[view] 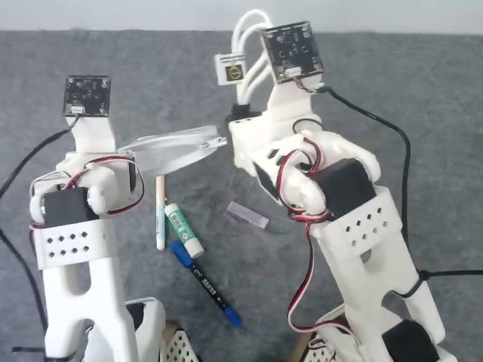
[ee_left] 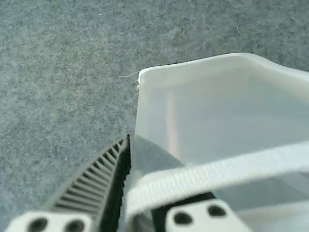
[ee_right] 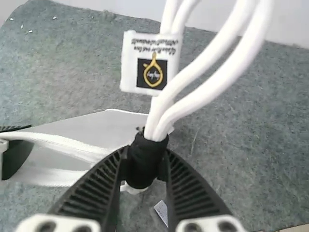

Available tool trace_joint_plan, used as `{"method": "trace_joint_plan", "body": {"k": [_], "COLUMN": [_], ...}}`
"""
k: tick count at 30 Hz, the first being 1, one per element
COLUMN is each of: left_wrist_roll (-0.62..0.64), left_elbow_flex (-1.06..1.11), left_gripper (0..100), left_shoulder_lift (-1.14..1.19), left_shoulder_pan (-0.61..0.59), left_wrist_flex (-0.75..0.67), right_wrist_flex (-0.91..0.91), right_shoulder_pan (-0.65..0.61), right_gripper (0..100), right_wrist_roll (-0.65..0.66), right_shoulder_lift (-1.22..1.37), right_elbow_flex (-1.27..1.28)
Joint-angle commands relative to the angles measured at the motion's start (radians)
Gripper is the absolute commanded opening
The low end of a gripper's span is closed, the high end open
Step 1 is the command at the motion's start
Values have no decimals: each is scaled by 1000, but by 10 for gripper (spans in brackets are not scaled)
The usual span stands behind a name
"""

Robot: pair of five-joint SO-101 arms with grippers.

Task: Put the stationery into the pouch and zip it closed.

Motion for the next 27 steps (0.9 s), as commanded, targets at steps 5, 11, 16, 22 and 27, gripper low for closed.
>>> {"method": "trace_joint_plan", "body": {"k": [5,11,16,22,27], "left_wrist_roll": [-11,-9,0,40,43], "left_elbow_flex": [-116,-114,-77,-13,-13], "left_gripper": [9,9,9,9,9], "left_shoulder_lift": [-6,-8,-9,-9,-11], "left_shoulder_pan": [0,-6,-3,-6,-5], "left_wrist_flex": [84,89,63,21,26], "right_wrist_flex": [71,147,228,245,145], "right_shoulder_pan": [77,79,81,81,114], "right_gripper": [277,236,225,225,224], "right_wrist_roll": [12,11,9,2,-101], "right_shoulder_lift": [-65,-65,-56,-44,-45], "right_elbow_flex": [-44,-103,-130,-57,118]}}
